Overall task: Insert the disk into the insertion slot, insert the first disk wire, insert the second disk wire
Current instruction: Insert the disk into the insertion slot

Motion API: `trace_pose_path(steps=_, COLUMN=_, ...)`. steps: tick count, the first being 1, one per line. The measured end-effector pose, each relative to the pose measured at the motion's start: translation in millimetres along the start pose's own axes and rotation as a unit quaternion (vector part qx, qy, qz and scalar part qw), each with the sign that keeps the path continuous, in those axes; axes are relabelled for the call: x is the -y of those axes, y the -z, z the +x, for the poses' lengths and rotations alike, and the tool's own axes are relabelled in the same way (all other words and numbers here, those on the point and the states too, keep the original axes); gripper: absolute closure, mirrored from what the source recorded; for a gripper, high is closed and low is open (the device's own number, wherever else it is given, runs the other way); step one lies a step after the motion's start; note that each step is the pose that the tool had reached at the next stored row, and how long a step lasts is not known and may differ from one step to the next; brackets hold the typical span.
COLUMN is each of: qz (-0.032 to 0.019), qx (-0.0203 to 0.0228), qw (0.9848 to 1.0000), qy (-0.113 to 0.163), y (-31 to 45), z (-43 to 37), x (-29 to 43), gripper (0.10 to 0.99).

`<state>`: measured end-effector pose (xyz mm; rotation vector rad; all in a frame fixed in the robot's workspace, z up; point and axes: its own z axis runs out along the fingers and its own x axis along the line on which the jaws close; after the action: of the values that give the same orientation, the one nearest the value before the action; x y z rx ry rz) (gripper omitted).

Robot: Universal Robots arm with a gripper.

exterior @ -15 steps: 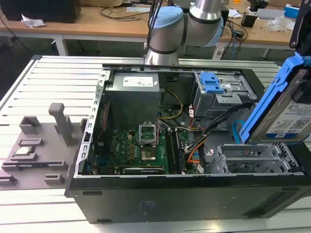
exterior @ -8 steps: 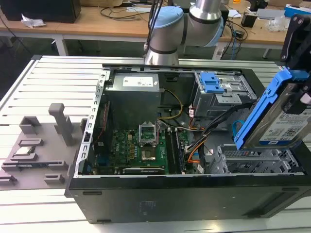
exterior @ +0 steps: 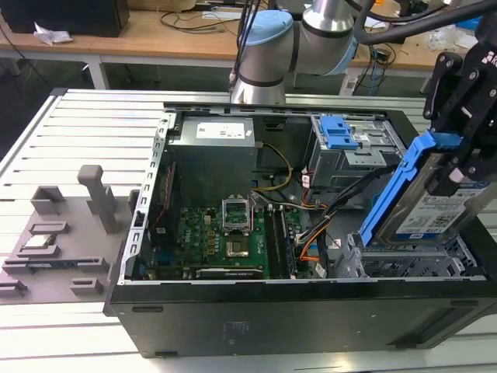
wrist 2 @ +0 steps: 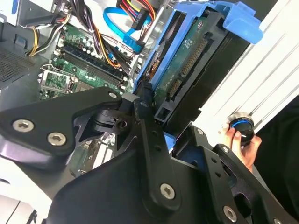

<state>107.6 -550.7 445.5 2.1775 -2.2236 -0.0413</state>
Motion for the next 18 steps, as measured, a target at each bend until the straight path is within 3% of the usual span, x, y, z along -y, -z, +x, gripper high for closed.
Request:
trace_pose_path(steps=7, qz=0.0, qx=0.0003, qw=1.0, qy=-0.001, y=-14.1, z=-3.2, x=-0.5, gripper=0.722)
trace_pose_path(steps=16, qz=0.0, qx=0.0005, qw=1.0, qy=-0.007, y=-23.1, z=-3.2, x=-0.2, gripper=0.722)
trace_pose_path(steps=18, qz=-0.0001, qx=0.0004, qw=1.0, qy=-0.007, y=-28.0, z=-3.2, x=0.0, gripper=0.722)
